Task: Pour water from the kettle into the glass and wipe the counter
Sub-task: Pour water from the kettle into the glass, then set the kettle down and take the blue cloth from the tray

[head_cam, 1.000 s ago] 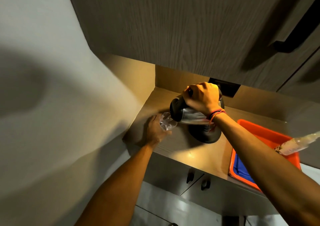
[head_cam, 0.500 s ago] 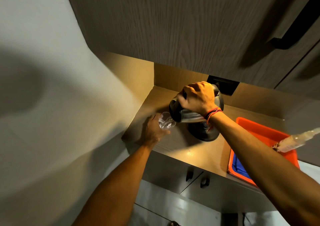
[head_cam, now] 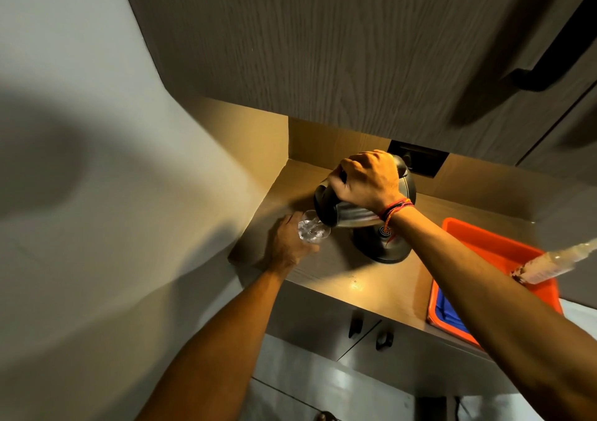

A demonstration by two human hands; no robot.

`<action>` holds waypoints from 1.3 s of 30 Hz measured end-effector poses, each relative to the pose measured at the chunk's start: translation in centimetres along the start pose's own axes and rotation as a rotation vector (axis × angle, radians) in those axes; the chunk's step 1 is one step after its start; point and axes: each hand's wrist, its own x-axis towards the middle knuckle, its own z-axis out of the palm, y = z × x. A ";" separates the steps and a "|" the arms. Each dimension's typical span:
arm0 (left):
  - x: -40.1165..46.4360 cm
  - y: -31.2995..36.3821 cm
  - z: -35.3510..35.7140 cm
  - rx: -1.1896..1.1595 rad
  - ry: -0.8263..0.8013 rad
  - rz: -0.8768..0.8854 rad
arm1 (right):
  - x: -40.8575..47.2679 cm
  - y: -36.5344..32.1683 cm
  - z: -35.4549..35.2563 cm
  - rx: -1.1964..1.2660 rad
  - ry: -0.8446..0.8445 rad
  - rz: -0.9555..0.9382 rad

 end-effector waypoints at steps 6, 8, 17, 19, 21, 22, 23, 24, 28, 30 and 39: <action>0.4 0.8 0.0 -0.101 -0.049 -0.058 | -1.2 4.0 2.2 0.110 -0.188 0.430; 0.8 1.4 0.1 -0.140 -0.050 -0.068 | -3.6 6.8 4.1 0.385 -0.361 0.784; 2.5 2.4 1.3 -0.290 -0.005 -0.199 | -3.5 9.7 2.1 0.482 0.246 1.072; 2.6 2.4 1.8 -0.284 0.008 -0.220 | -4.6 10.6 2.2 0.578 0.295 1.152; 2.7 2.5 2.2 -0.285 -0.002 -0.242 | -5.5 11.2 2.9 0.615 0.344 1.180; 2.7 2.5 2.4 -0.283 -0.004 -0.244 | -6.0 11.5 3.2 0.656 0.350 1.195; 2.8 2.4 2.5 -0.285 0.001 -0.239 | -6.7 11.9 3.6 0.688 0.364 1.201; 2.9 2.3 2.7 -0.284 0.000 -0.234 | -7.3 12.4 4.1 0.717 0.386 1.218; 3.4 2.2 3.0 -0.280 0.000 -0.252 | -9.3 14.2 5.5 0.839 0.442 1.333; 3.8 2.2 3.1 -0.281 0.006 -0.262 | -9.9 14.9 6.0 0.892 0.439 1.333; 4.4 1.7 3.9 -0.281 0.011 -0.311 | -12.7 16.1 6.8 1.096 0.474 1.335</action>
